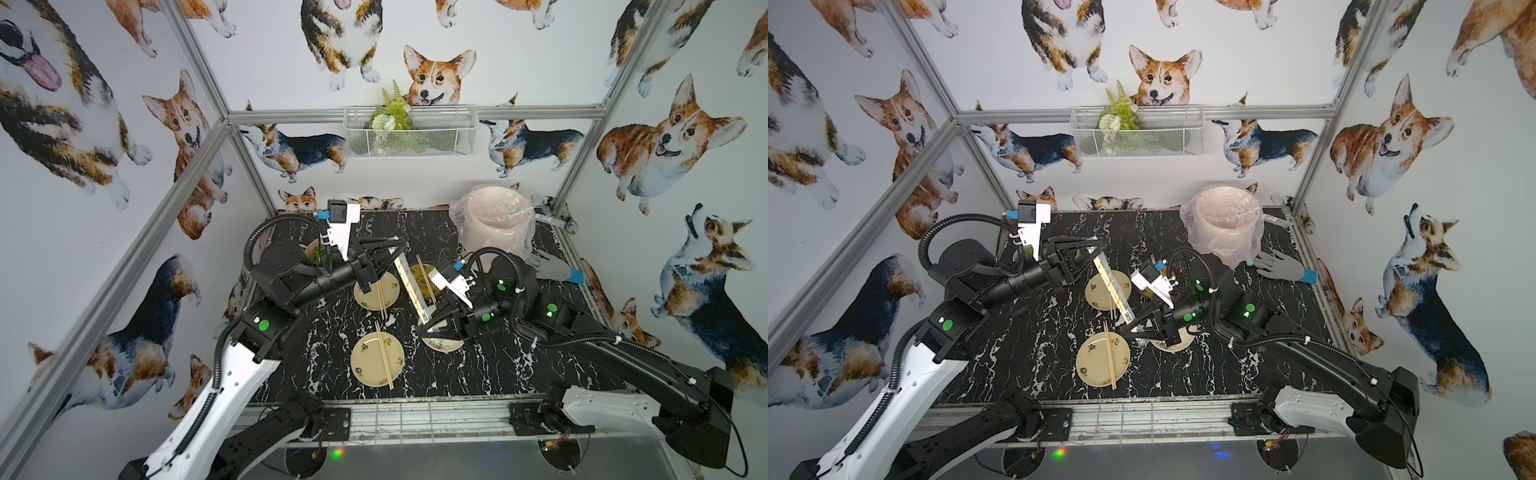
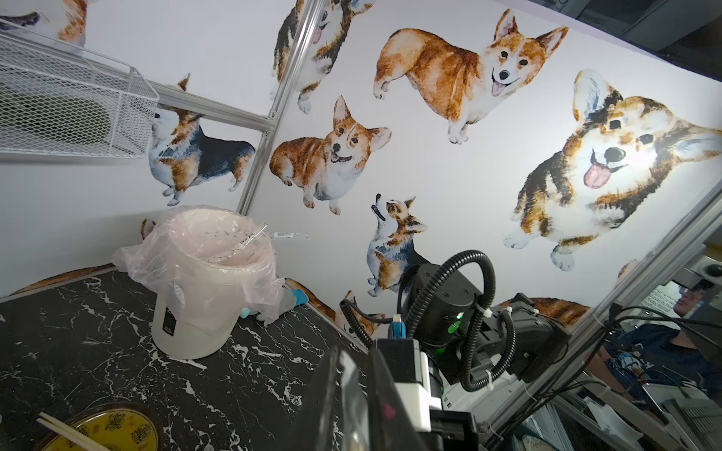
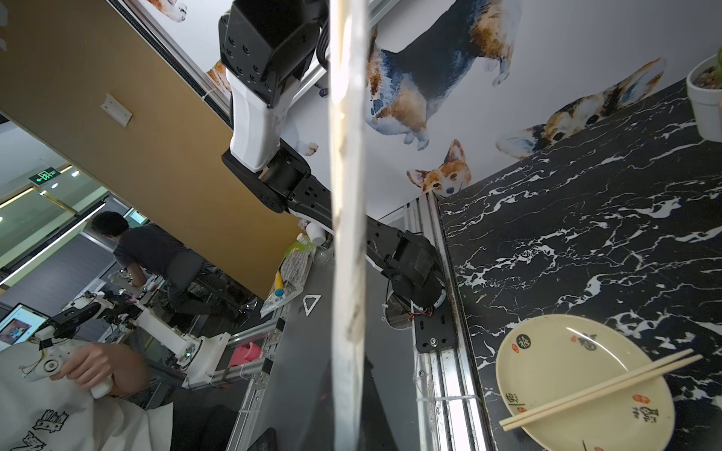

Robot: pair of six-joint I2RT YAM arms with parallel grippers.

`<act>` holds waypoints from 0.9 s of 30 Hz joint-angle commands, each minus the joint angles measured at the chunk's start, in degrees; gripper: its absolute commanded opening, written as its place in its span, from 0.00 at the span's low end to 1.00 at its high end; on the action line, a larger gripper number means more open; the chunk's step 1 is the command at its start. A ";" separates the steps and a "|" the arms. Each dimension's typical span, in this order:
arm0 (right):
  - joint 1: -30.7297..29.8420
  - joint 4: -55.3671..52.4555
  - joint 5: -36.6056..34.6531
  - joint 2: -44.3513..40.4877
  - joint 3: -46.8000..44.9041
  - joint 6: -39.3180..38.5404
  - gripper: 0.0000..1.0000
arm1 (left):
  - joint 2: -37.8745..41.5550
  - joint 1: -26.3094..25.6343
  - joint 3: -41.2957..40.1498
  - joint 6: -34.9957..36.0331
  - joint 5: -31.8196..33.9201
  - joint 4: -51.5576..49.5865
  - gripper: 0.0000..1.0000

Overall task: Remove the packaging of disposable chopsticks
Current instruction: Remove the packet bag from the disposable chopsticks.

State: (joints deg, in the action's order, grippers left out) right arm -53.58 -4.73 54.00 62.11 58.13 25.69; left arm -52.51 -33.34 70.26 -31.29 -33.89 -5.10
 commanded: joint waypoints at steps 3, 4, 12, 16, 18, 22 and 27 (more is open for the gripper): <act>0.19 -3.02 0.14 -1.18 0.33 -3.27 0.00 | 0.51 0.36 0.59 1.48 -1.09 -0.46 0.19; 0.31 -3.63 0.14 -1.16 0.44 -3.51 0.00 | 0.71 0.30 0.57 1.83 -0.60 -0.89 0.26; 1.36 -7.19 0.67 -1.39 1.17 -5.28 0.00 | 0.76 0.38 0.76 2.73 -0.96 -2.02 0.07; 1.90 -9.38 0.67 -1.57 1.98 -6.34 0.00 | 0.30 0.39 0.79 2.75 -2.15 -2.10 0.00; 2.07 -10.14 0.38 -1.85 2.41 -6.64 0.00 | -0.02 0.43 0.97 2.83 -2.71 -2.27 0.00; 2.08 -11.35 -1.11 -1.69 3.84 -5.54 0.00 | 0.27 0.38 1.06 3.31 1.41 -3.96 0.00; 0.22 -11.00 -6.21 1.43 9.55 4.89 0.00 | 1.88 0.39 -1.42 3.05 14.00 -4.18 0.00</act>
State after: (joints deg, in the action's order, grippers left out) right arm -52.01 -17.23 52.12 62.08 63.92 24.34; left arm -51.09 -33.01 70.11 -29.17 -28.51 -8.01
